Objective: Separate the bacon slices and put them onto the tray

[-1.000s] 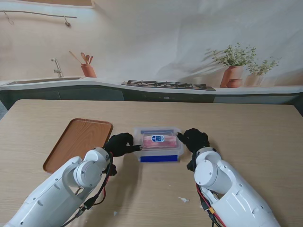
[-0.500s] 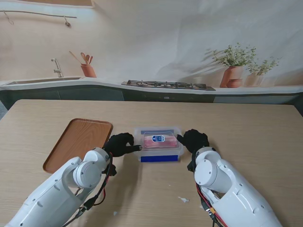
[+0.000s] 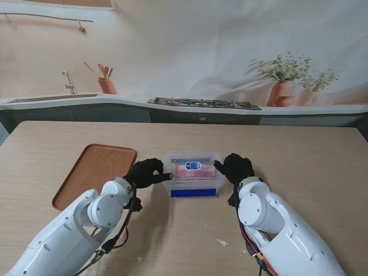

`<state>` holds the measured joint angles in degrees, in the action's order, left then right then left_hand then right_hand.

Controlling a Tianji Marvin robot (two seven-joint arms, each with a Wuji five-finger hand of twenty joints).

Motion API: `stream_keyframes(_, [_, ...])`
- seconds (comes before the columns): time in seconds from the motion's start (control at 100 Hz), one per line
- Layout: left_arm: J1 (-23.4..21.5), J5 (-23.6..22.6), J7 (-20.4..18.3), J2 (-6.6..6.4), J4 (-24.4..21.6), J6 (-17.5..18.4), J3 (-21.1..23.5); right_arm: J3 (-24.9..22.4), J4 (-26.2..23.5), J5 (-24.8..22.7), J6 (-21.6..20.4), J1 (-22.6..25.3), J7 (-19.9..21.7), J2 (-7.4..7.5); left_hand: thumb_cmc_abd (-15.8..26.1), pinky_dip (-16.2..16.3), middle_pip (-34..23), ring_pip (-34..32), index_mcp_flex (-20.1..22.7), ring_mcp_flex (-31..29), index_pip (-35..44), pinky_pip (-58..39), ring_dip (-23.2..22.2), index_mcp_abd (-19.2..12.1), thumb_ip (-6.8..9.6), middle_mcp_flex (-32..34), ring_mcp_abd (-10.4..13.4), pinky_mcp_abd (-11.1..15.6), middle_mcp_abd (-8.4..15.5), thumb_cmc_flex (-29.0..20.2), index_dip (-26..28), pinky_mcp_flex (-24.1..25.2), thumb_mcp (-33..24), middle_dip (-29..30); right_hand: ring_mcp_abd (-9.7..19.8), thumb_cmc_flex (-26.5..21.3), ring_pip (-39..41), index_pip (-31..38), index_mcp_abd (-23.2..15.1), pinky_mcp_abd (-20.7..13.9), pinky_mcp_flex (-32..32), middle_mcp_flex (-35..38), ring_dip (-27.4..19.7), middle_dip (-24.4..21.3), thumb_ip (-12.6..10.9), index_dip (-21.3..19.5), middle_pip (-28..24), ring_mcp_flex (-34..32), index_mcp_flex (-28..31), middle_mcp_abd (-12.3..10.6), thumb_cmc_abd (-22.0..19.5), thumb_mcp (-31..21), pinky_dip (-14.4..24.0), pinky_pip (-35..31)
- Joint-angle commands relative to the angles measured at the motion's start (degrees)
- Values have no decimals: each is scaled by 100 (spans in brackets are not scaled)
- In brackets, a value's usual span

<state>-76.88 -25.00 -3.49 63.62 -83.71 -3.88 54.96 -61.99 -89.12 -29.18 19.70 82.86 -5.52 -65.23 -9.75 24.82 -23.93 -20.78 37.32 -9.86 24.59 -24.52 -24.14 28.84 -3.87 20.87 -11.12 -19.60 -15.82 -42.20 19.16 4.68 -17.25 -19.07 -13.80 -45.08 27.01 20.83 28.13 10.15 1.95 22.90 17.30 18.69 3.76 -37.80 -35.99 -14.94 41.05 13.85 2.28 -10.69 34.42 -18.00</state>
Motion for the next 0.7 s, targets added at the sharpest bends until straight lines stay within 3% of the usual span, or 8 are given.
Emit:
stream_keyframes(0.0, [0,12,-129,85,-145,45,-60,72,-120,7,-19,32,95,-102,82,92,103,33,-94,-21,-88,206,68,-1882,212,-99,140,115,799,-38,-110,44,22,99,-63,43,74,281,-1386,57,-12,84,74,64,-147,-70,-178,-73,109,-142,59,-111,121,27])
stream_keyframes(0.69, [455,190,-350,121,137,-149,-619,-81,92,-26,216,161,-277,-181,78,104,114,59,-25,79,-98,366,67,-1877,211,-75,153,137,797,-33,-110,90,47,106,-63,239,74,259,-1397,46,-2,-57,78,69,-101,-85,-200,-1,-37,-133,131,-518,123,16])
